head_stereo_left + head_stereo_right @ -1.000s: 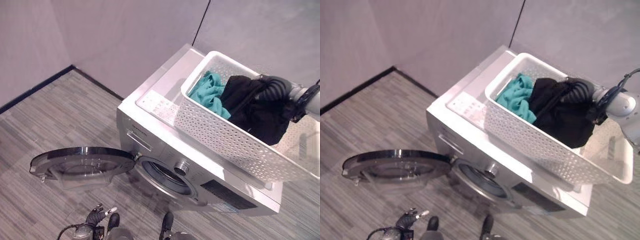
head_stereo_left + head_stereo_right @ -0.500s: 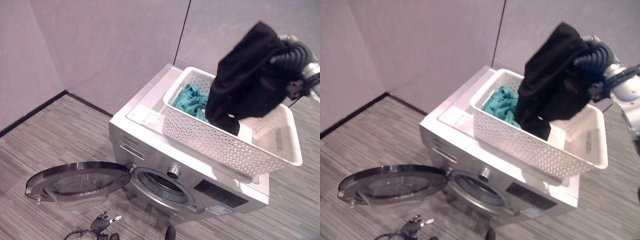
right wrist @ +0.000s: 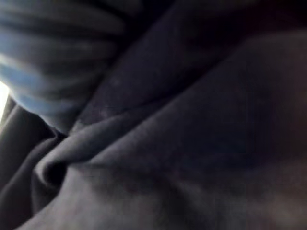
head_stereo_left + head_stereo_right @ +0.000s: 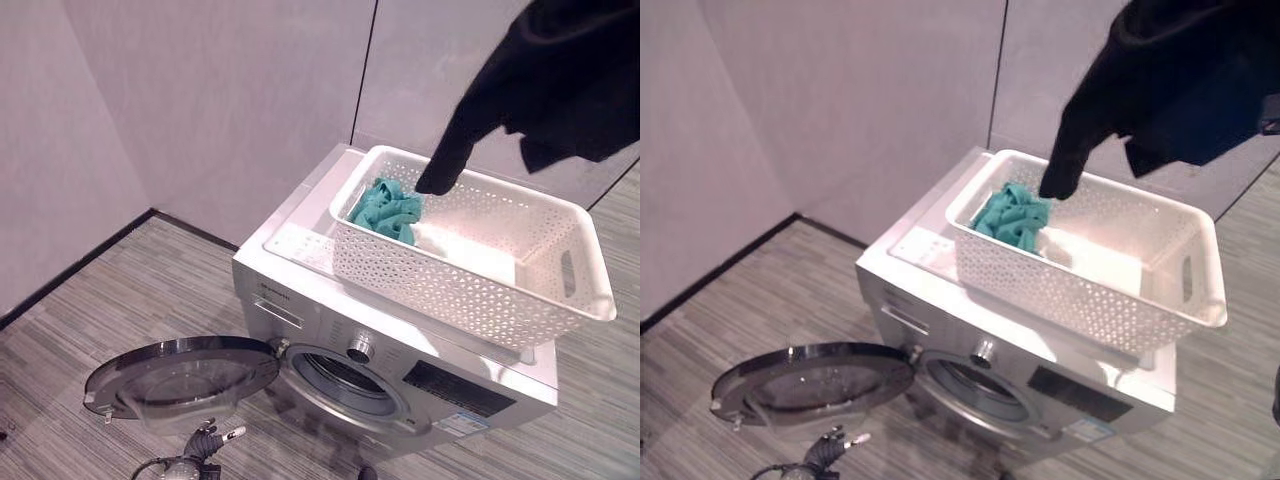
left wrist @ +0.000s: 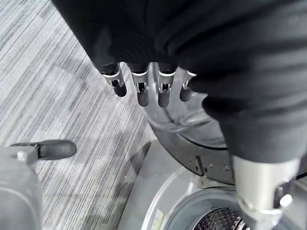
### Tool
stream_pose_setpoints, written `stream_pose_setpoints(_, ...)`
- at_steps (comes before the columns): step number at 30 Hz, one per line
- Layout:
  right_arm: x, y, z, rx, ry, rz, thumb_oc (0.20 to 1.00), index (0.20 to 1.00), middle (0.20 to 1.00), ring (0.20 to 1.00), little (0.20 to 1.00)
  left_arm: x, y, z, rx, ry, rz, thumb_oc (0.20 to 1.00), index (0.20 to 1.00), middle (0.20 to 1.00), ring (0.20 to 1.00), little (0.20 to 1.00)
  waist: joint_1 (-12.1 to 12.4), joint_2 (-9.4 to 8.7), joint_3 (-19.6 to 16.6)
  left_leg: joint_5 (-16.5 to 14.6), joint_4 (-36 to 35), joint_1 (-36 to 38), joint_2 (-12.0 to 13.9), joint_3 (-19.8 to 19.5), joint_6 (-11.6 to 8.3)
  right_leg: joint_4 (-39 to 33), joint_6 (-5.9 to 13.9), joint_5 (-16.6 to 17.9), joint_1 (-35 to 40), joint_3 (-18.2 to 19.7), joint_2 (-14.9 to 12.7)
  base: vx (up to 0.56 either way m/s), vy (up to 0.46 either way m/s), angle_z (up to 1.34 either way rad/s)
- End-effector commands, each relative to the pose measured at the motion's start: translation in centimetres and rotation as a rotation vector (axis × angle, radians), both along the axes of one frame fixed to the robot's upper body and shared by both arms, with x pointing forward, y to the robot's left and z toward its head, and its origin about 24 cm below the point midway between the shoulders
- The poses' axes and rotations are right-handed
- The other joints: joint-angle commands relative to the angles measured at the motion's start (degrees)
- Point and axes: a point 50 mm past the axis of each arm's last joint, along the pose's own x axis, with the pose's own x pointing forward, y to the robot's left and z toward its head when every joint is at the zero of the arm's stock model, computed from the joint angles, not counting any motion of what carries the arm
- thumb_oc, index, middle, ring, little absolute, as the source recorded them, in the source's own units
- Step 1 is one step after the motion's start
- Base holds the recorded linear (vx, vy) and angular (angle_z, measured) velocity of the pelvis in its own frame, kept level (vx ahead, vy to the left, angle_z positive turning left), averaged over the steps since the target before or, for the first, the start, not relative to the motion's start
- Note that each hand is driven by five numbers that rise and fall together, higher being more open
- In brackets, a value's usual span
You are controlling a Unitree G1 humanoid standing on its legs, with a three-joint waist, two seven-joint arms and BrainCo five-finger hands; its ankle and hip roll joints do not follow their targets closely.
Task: Grab the laundry basket,head to the washer,open it,put in the laundry and shut it.
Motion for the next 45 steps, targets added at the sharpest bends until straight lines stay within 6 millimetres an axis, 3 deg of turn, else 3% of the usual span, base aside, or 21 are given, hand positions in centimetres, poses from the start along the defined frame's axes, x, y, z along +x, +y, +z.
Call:
stream_pose_setpoints(1,-3.5,-2.6,3.9,-0.046,-0.162,-0.242,0.200,0.200,0.200,0.200,0.200,2.1,-0.2,0.6,0.036,-0.037,-0.082,1.000,1.000,1.000,1.000,1.000,1.4,-2.09,-0.6,-8.1,6.3,-1.5,-3.6,-3.0,5.83,3.6,4.83,-3.3,1.0,-1.7,-4.9,-0.06,0.106,0.05)
stream_pose_setpoints(7,-4.8,-5.0,4.6,-0.005,-0.177,-0.380,0.200,0.200,0.200,0.200,0.200,2.0,0.0,0.5,0.045,-0.032,-0.070,1.000,1.000,1.000,1.000,1.000,1.1,-2.42,-0.7,-8.2,6.4,-1.2,-5.0,-2.7,6.64,3.9,5.84,-1.9,0.8,-1.8,-6.4,-0.04,0.067,0.02)
stream_pose_setpoints(9,-5.6,-6.5,4.5,-0.028,-0.141,-0.505,0.200,0.200,0.200,0.200,0.200,1.6,0.3,0.5,0.051,-0.024,-0.052,1.000,1.000,1.000,1.000,1.000,0.8,-2.50,-0.8,-8.5,6.4,-1.0,-5.7,-2.4,7.06,4.1,6.31,-1.1,0.6,-2.1,-7.1,-0.04,0.080,0.01)
stream_pose_setpoints(14,-6.4,-7.9,3.5,-0.067,-0.078,-0.621,0.200,0.200,0.200,0.200,0.200,0.9,0.7,0.2,0.049,-0.005,-0.001,1.000,1.000,1.000,1.000,1.000,0.2,-2.26,-0.8,-8.8,6.6,-0.6,-6.2,-1.6,7.58,4.9,6.76,-0.4,0.3,-2.5,-8.0,-0.03,0.067,-0.04)
stream_pose_setpoints(20,-7.8,-9.1,-0.5,-0.119,-0.039,-0.744,0.200,0.200,0.200,0.200,0.200,0.0,0.6,-0.3,0.047,0.030,0.011,1.000,1.000,1.000,1.000,1.000,-1.3,-1.36,-0.6,-9.3,6.7,0.1,-6.8,-1.2,8.32,5.9,7.12,0.2,0.3,-2.8,-8.9,-0.02,0.060,-0.14)
stream_pose_setpoints(23,-9.1,-9.9,-3.6,-0.118,-0.009,-0.812,0.200,0.200,0.200,0.200,0.200,-0.3,0.6,-0.4,0.054,0.043,0.005,1.000,1.000,1.000,1.000,1.000,-1.8,-0.97,-0.6,-9.4,6.6,0.5,-7.5,-0.9,8.80,6.1,7.48,1.1,0.1,-2.9,-9.8,-0.02,0.067,-0.12)
stream_pose_setpoints(31,-11.8,-12.1,-6.7,-0.078,0.049,-0.948,0.200,0.200,0.200,0.200,0.200,-0.6,1.2,-0.3,0.064,0.048,0.030,1.000,1.000,1.000,1.000,1.000,-1.9,-0.93,-1.0,-9.3,6.2,0.6,-8.1,-1.0,8.88,5.8,7.79,1.9,0.4,-3.6,-10.6,0.00,0.022,-0.04)
stream_pose_setpoints(40,-13.1,-13.9,-14.0,0.021,0.275,-1.002,0.200,0.200,0.200,0.200,0.200,-0.2,0.6,-0.3,0.050,0.027,0.028,1.000,1.000,1.000,1.000,1.000,-2.1,-0.72,-0.5,-9.1,5.8,0.9,-8.8,-0.9,9.41,5.5,8.09,3.0,0.2,-3.7,-11.2,0.00,0.007,0.04)
stream_pose_setpoints(45,-14.5,-15.6,-16.1,0.066,0.381,-1.090,0.200,0.200,0.200,0.200,0.200,-0.2,0.6,-0.3,0.050,0.021,0.025,1.000,1.000,1.000,1.000,1.000,-1.9,-0.83,-0.5,-8.7,5.3,0.7,-8.9,-0.7,9.27,4.9,8.43,3.7,0.2,-4.3,-11.6,0.00,0.000,0.00)
